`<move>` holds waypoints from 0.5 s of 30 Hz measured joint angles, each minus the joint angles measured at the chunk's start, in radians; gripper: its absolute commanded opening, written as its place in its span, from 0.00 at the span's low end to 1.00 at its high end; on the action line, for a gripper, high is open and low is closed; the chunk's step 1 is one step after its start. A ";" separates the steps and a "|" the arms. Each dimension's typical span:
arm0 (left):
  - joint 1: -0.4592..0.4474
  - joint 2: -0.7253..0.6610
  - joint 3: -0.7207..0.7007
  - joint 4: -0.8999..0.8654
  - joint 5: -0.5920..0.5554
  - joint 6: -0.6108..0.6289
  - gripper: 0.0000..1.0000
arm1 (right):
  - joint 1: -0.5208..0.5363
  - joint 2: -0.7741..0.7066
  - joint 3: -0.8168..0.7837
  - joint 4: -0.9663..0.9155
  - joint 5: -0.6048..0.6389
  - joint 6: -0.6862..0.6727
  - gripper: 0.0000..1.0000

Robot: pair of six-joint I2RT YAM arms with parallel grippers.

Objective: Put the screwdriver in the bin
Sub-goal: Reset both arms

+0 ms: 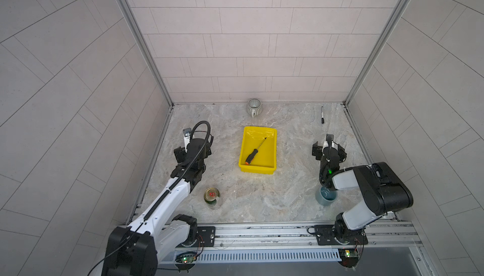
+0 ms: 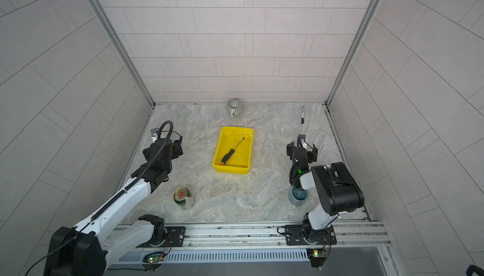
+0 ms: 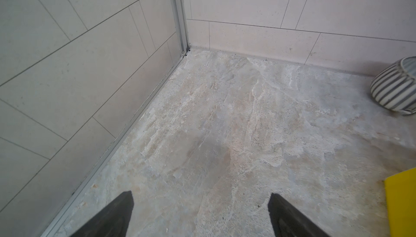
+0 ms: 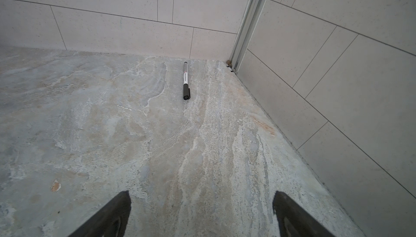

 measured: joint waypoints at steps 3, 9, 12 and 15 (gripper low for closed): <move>0.026 0.058 -0.036 0.137 0.025 0.087 1.00 | 0.000 0.000 0.000 0.000 0.000 0.000 0.99; 0.093 0.172 -0.104 0.323 0.123 0.176 1.00 | 0.002 0.000 0.000 0.000 0.000 0.000 0.99; 0.122 0.248 -0.118 0.410 0.150 0.179 1.00 | 0.002 0.000 0.000 0.000 0.000 0.000 0.99; 0.138 0.304 -0.167 0.518 0.167 0.192 1.00 | 0.002 0.001 0.000 0.000 0.000 0.000 1.00</move>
